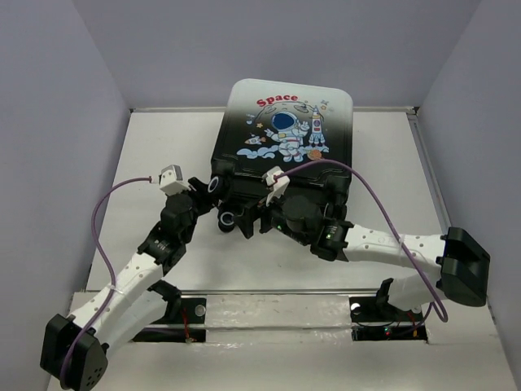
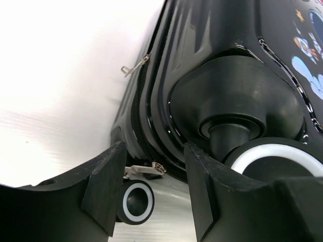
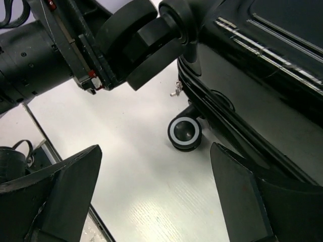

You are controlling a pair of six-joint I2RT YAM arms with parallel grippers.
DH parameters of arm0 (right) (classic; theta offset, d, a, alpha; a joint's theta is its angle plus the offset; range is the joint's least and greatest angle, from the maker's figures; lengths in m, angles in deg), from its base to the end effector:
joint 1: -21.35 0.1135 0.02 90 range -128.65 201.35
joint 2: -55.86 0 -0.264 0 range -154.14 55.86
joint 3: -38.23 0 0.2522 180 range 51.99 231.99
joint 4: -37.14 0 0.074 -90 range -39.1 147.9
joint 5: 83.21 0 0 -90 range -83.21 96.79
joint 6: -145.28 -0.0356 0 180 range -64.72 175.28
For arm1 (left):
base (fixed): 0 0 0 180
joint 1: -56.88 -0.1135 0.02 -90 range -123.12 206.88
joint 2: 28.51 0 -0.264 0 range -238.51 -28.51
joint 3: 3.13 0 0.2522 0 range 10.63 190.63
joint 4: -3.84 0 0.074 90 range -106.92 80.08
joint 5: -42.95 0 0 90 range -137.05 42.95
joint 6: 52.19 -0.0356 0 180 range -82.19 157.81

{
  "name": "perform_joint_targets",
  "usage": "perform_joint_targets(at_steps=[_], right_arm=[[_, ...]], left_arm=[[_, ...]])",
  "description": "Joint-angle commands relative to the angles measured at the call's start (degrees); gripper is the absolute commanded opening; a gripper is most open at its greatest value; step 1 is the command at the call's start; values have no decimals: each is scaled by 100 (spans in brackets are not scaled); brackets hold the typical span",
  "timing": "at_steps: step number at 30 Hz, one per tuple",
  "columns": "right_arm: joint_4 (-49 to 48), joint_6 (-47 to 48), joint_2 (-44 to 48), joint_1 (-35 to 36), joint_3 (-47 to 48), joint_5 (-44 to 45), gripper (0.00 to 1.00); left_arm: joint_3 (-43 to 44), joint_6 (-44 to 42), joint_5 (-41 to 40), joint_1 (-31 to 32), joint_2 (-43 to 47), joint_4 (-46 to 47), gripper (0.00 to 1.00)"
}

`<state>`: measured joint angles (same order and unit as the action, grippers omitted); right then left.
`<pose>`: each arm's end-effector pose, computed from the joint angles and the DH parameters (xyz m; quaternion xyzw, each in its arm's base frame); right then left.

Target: Pack the luggage

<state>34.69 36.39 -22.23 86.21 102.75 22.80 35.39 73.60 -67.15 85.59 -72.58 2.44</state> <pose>0.1435 0.2827 0.2918 -0.2172 0.7386 0.3398 0.5402 0.1707 -0.0796 0.2597 -0.1610 0.7286 -0.2378 0.6218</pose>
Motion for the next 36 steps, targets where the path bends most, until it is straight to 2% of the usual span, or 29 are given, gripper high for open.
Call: perform_joint_targets(at_steps=[1, 6, 11, 16, 20, 25, 30, 32, 36], right_arm=[[21, 0, 144, 18, 250, 25, 94], [275, 342, 118, 18, 548, 130, 94], [1495, 1307, -364, 18, 1689, 113, 93], [1603, 2143, -795, 18, 2155, 245, 85], [1989, 2565, -1409, 18, 2684, 34, 84], [2104, 2733, -1867, -35, 3150, 139, 81], [1885, 2891, -2167, -35, 3352, 674, 72], [1867, 2900, -2325, -35, 3414, 702, 64], [1841, 2410, -2300, -35, 3187, 789, 64]], left_arm=[[592, 165, 963, 65, -373, 1330, 60], [601, 86, 990, 65, -418, 1488, 58], [619, 25, 1087, 65, -365, 1524, 58], [513, -11, 1087, 65, -242, 1541, 57], [408, -20, 1087, 65, -172, 1646, 57], [346, -20, 1131, 65, -145, 1735, 57], [267, -37, 1280, 65, -119, 1849, 57], [232, -37, 1280, 56, -84, 1875, 57], [170, -63, 1228, 30, -22, 1867, 57]])
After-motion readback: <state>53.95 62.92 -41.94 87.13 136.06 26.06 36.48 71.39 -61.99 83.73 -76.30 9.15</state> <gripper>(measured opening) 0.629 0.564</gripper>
